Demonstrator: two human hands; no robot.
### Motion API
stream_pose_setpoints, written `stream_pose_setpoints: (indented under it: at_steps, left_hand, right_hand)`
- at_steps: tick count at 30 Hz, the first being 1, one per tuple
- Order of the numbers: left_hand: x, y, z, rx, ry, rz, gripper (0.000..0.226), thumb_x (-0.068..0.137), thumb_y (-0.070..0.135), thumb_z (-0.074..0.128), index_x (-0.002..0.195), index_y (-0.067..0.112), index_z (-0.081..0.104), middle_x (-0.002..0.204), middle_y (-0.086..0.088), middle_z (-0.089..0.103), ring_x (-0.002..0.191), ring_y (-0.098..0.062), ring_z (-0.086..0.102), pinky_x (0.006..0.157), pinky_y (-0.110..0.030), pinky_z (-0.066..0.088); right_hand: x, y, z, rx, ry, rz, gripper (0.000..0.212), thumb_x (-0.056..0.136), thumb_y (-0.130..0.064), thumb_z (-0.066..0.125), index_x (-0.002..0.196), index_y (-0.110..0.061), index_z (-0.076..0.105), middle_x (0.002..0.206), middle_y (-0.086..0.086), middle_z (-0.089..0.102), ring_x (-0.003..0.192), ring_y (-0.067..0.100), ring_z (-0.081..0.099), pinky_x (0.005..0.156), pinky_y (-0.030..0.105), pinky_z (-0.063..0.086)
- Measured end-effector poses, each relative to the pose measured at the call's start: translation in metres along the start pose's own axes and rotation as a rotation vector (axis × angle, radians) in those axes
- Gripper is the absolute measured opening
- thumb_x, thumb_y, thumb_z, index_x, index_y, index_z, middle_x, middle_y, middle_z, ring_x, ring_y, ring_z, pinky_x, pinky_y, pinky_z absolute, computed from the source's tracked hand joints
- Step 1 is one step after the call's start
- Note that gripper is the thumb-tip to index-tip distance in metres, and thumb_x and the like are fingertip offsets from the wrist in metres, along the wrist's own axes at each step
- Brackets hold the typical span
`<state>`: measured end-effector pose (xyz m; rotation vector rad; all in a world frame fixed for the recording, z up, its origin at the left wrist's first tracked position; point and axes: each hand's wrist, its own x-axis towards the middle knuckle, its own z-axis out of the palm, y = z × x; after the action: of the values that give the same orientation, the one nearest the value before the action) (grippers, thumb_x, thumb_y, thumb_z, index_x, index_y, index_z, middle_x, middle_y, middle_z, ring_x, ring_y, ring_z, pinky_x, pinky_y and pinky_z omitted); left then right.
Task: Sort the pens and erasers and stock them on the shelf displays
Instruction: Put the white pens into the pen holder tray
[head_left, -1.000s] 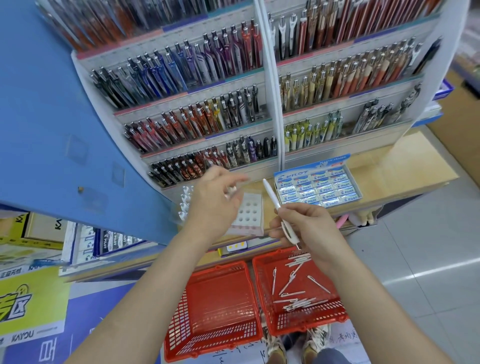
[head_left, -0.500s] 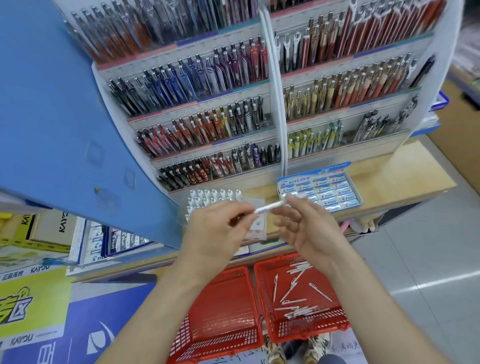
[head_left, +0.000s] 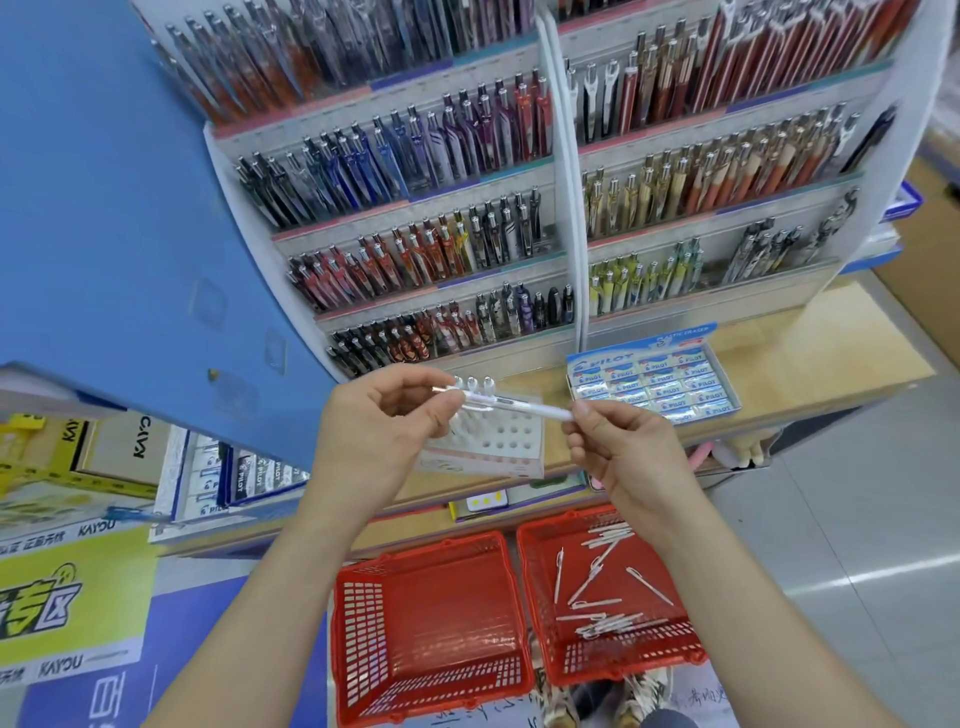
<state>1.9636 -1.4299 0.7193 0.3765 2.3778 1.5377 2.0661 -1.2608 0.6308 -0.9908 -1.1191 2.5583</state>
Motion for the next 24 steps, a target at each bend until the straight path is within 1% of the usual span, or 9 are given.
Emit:
stream_pose_setpoints:
  at_steps: [3, 6, 9, 10, 12, 15, 19, 21, 24]
  left_hand:
    - [0.004, 0.001, -0.007, 0.068, -0.005, 0.055, 0.017, 0.079, 0.01, 0.072, 0.08, 0.026, 0.072, 0.07, -0.001, 0.071, 0.062, -0.014, 0.065, 0.064, -0.022, 0.056]
    - [0.012, -0.002, -0.013, 0.222, 0.04, 0.128, 0.018, 0.082, 0.015, 0.071, 0.078, 0.032, 0.07, 0.065, 0.01, 0.069, 0.058, -0.005, 0.062, 0.063, -0.017, 0.054]
    - [0.018, -0.007, -0.009, 0.443, 0.05, 0.22, 0.009, 0.083, 0.019, 0.071, 0.081, 0.027, 0.074, 0.066, 0.021, 0.066, 0.065, 0.0, 0.061, 0.067, -0.016, 0.051]
    - [0.02, -0.01, -0.005, 0.499, 0.043, 0.247, 0.006, 0.083, 0.02, 0.07, 0.083, 0.024, 0.075, 0.068, 0.02, 0.066, 0.066, -0.001, 0.061, 0.068, -0.02, 0.051]
    - [0.023, -0.019, 0.003, 0.567, 0.028, 0.294, 0.006, 0.084, 0.021, 0.07, 0.085, 0.019, 0.075, 0.071, 0.011, 0.068, 0.068, -0.009, 0.063, 0.07, -0.028, 0.053]
    - [0.028, -0.034, 0.016, 0.657, -0.015, 0.391, 0.008, 0.084, 0.02, 0.069, 0.084, 0.015, 0.074, 0.071, 0.0, 0.071, 0.068, -0.02, 0.064, 0.066, -0.037, 0.053]
    - [0.034, -0.049, 0.025, 0.749, -0.079, 0.431, 0.01, 0.086, 0.023, 0.067, 0.084, 0.016, 0.073, 0.07, 0.0, 0.07, 0.067, -0.021, 0.063, 0.065, -0.034, 0.051]
    - [0.036, -0.053, 0.027, 0.772, -0.098, 0.428, 0.01, 0.086, 0.023, 0.066, 0.083, 0.016, 0.073, 0.07, -0.001, 0.07, 0.068, -0.021, 0.062, 0.065, -0.033, 0.049]
    - [0.039, -0.058, 0.031, 0.761, -0.129, 0.394, 0.01, 0.087, 0.023, 0.064, 0.084, 0.018, 0.072, 0.073, 0.002, 0.067, 0.073, -0.019, 0.06, 0.068, -0.031, 0.046]
  right_hand:
    - [0.0, 0.008, 0.001, -0.033, -0.004, 0.029, 0.009, 0.089, -0.009, 0.062, 0.087, -0.002, 0.067, 0.067, 0.011, 0.065, 0.053, 0.014, 0.059, 0.05, 0.02, 0.051]
    - [0.004, 0.015, 0.0, -0.107, 0.043, 0.054, 0.013, 0.093, -0.016, 0.06, 0.091, -0.006, 0.067, 0.068, 0.008, 0.063, 0.055, 0.014, 0.058, 0.049, 0.021, 0.049]
    - [0.01, 0.021, -0.001, -0.227, 0.114, 0.055, 0.007, 0.092, -0.012, 0.06, 0.087, -0.01, 0.065, 0.069, 0.007, 0.061, 0.055, 0.012, 0.055, 0.049, 0.021, 0.046]
    - [0.011, 0.024, -0.001, -0.261, 0.125, 0.055, 0.007, 0.092, -0.011, 0.06, 0.086, -0.01, 0.064, 0.069, 0.007, 0.06, 0.055, 0.013, 0.054, 0.049, 0.022, 0.045]
    - [0.013, 0.031, -0.002, -0.325, 0.126, 0.055, 0.006, 0.092, -0.01, 0.059, 0.088, -0.011, 0.064, 0.073, 0.008, 0.059, 0.06, 0.015, 0.054, 0.05, 0.023, 0.044]
    - [0.015, 0.043, -0.004, -0.44, 0.13, 0.051, 0.007, 0.09, -0.014, 0.06, 0.095, -0.015, 0.065, 0.082, 0.009, 0.061, 0.071, 0.015, 0.058, 0.05, 0.023, 0.047]
    - [0.016, 0.052, -0.005, -0.475, 0.122, 0.049, 0.012, 0.092, -0.016, 0.059, 0.103, -0.015, 0.063, 0.085, 0.009, 0.062, 0.07, 0.011, 0.06, 0.049, 0.02, 0.05]
    - [0.017, 0.055, -0.006, -0.437, 0.114, 0.065, 0.012, 0.092, -0.016, 0.059, 0.103, -0.014, 0.063, 0.089, 0.012, 0.063, 0.069, 0.015, 0.063, 0.051, 0.022, 0.051]
    - [0.017, 0.058, -0.004, -0.297, 0.101, 0.131, 0.013, 0.094, -0.015, 0.058, 0.106, -0.011, 0.061, 0.099, 0.017, 0.062, 0.071, 0.025, 0.068, 0.057, 0.028, 0.056]
